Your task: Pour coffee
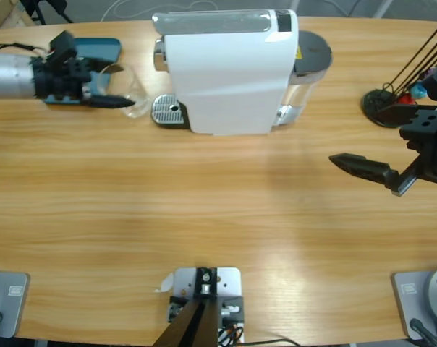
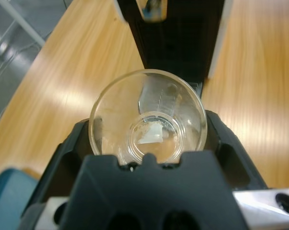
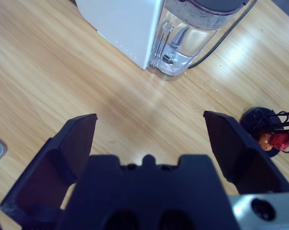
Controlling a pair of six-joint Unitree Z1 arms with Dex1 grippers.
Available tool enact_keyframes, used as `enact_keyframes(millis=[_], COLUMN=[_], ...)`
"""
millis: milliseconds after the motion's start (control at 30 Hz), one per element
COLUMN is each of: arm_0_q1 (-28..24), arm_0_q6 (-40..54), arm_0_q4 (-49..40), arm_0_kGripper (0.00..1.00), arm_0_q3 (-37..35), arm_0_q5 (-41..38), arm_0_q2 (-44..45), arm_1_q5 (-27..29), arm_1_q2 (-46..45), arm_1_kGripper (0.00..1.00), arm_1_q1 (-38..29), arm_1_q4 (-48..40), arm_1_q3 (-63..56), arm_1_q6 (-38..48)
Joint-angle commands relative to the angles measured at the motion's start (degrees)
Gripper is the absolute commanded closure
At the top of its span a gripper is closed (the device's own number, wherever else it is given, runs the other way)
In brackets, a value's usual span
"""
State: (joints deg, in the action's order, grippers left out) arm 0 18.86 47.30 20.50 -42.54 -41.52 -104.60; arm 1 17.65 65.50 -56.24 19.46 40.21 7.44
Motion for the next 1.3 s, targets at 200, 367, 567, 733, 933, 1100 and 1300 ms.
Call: enact_keyframes(millis=[200, 367, 567, 733, 933, 1100, 1300], arm_0_q1=[7.0, 9.3, 8.8, 8.8, 8.1, 8.4, 9.5], arm_0_q6=[-1.9, -2.0, -2.0, -2.1, -2.5, -2.5, -2.5], arm_0_q4=[0.2, 0.1, 0.1, 0.1, 0.0, 0.0, -0.2], arm_0_kGripper=[1.0, 1.0, 1.0, 1.0, 1.0, 1.0, 1.0], arm_0_q3=[-6.4, -5.0, -3.1, -3.3, -5.0, -4.8, -4.9], arm_0_q5=[1.0, 2.4, 3.3, 4.9, 5.2, 5.0, 4.7], arm_0_q2=[-7.8, -7.3, -6.4, -6.8, -7.5, -7.5, -7.5], arm_1_q5=[0.9, 0.9, 0.9, 1.0, 1.0, 1.1, 1.0], arm_1_q2=[2.7, 2.2, 2.0, 1.9, 1.8, 1.9, 2.0], arm_1_kGripper=[0.0, 0.0, 0.0, 0.0, 0.0, 0.0, 0.0], arm_1_q1=[-0.3, -0.3, -0.3, -0.2, -0.2, -0.2, -0.2], arm_1_q4=[-2.7, -3.6, -4.1, -4.2, -4.2, -4.2, -5.5], arm_1_q3=[-2.2, -3.5, -4.0, -3.9, -3.9, -3.9, -4.0], arm_1_q6=[-0.8, -0.8, -0.8, -0.8, -0.8, -0.8, -0.8])
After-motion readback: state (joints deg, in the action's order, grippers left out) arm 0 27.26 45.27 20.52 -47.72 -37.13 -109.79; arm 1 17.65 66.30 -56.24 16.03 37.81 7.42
